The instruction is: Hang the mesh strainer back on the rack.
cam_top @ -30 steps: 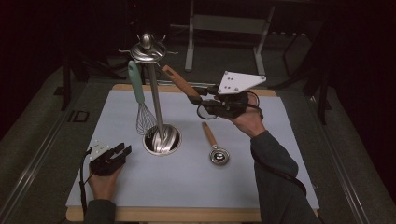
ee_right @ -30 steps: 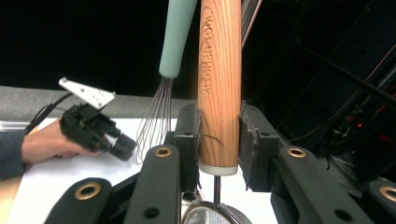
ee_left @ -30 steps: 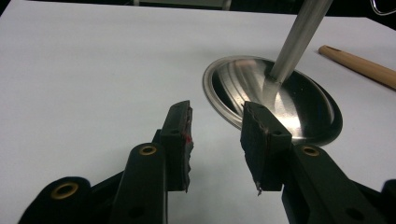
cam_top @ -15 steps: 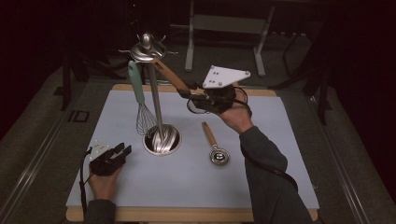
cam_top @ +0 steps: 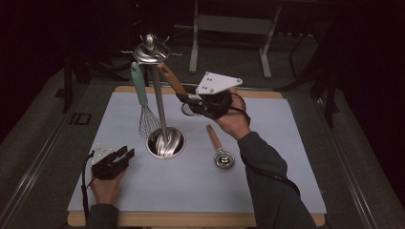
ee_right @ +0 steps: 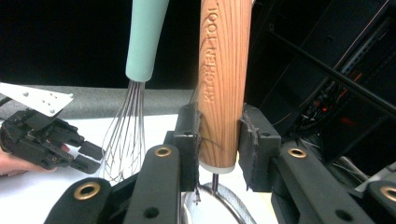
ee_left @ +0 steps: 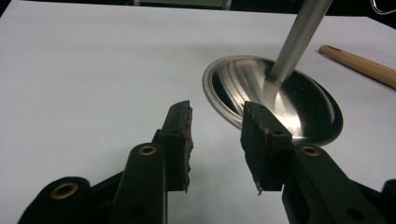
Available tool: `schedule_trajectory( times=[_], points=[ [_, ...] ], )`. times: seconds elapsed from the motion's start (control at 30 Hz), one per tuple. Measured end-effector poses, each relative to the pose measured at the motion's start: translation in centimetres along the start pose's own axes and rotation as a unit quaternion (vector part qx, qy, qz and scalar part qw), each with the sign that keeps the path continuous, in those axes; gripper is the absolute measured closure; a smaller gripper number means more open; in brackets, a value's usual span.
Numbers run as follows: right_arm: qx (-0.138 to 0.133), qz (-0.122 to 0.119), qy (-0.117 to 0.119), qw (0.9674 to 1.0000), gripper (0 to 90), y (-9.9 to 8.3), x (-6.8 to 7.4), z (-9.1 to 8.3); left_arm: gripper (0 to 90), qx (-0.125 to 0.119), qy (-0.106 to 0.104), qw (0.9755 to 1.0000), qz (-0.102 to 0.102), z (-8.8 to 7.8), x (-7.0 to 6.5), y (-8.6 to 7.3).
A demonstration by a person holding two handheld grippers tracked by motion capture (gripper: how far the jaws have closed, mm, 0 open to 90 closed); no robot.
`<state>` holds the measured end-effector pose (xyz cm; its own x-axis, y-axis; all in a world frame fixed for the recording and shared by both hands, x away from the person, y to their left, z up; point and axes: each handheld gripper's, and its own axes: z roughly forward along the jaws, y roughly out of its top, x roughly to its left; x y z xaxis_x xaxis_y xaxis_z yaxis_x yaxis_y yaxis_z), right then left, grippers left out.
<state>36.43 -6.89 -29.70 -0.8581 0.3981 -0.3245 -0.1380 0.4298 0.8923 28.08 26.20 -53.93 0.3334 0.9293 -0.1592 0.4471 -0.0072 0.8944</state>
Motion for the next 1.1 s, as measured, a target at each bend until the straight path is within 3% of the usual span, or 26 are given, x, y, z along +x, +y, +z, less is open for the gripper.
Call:
schedule_trajectory(
  times=[0.2, 0.43, 0.5, 0.8, 1.1],
  points=[
    [0.015, -0.001, 0.001, 0.9999, 68.5, 0.4, 0.5, 0.6, 63.6, 0.001, -0.001, 1.0000, 0.000, 0.0, 0.0, 0.0],
    [0.025, -0.014, 0.023, 0.9994, 61.4, 0.5, 1.3, 1.3, 63.6, 0.000, -0.001, 1.0000, 0.000, 0.0, 0.0, 0.0],
    [0.024, -0.008, 0.036, 0.9990, 58.6, 0.4, 1.4, 1.4, 63.6, 0.000, -0.002, 1.0000, 0.000, 0.0, 0.1, 0.0],
    [0.043, -0.016, 0.049, 0.9978, 55.4, 0.0, 1.9, 0.8, 63.5, -0.001, 0.000, 1.0000, -0.001, 0.0, 0.0, 0.0],
    [0.060, -0.011, 0.046, 0.9971, 54.7, -1.0, 1.2, -0.2, 63.5, -0.001, -0.001, 1.0000, 0.000, 0.0, 0.0, 0.0]
  ],
)
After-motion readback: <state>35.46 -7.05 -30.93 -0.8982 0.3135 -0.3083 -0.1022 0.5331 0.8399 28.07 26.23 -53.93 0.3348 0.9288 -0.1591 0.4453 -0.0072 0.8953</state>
